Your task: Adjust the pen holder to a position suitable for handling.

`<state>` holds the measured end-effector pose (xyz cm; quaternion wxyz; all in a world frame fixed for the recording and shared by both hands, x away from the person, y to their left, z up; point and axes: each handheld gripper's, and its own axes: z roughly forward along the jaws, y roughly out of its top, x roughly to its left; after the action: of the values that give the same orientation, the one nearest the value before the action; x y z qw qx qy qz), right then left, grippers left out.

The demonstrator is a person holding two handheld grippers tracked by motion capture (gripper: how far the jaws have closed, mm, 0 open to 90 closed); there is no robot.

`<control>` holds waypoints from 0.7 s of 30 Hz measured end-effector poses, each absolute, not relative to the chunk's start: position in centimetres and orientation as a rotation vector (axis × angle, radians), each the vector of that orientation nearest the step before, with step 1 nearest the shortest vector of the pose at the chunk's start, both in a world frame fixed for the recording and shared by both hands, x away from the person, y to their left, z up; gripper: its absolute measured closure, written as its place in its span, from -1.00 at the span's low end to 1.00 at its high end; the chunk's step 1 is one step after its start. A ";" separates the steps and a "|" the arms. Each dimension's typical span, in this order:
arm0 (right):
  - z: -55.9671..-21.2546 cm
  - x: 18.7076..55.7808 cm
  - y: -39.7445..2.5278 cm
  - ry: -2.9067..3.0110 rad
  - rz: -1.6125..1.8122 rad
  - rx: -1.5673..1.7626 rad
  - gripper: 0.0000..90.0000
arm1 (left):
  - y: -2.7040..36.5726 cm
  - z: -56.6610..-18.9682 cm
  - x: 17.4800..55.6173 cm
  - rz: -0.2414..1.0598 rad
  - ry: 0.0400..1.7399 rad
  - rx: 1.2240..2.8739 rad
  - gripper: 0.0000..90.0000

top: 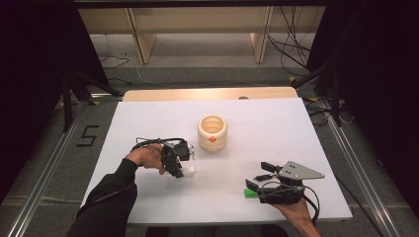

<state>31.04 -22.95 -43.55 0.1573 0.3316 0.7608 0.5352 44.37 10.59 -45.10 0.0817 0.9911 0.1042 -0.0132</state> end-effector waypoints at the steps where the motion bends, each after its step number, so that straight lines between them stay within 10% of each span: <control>1: -43.6 31.0 -23.0 2.177 1.531 0.948 -0.58 | 10.6 -45.0 44.4 -0.039 0.323 2.955 0.52; 21: -43.7 31.2 -23.4 2.170 1.547 0.952 -0.58 | 11.4 -44.2 44.7 -0.034 0.501 2.906 0.52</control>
<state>31.18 -23.45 -43.66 0.1551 0.3321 0.7576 0.5401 44.70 11.41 -44.20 0.0962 0.9808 0.1690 -0.0115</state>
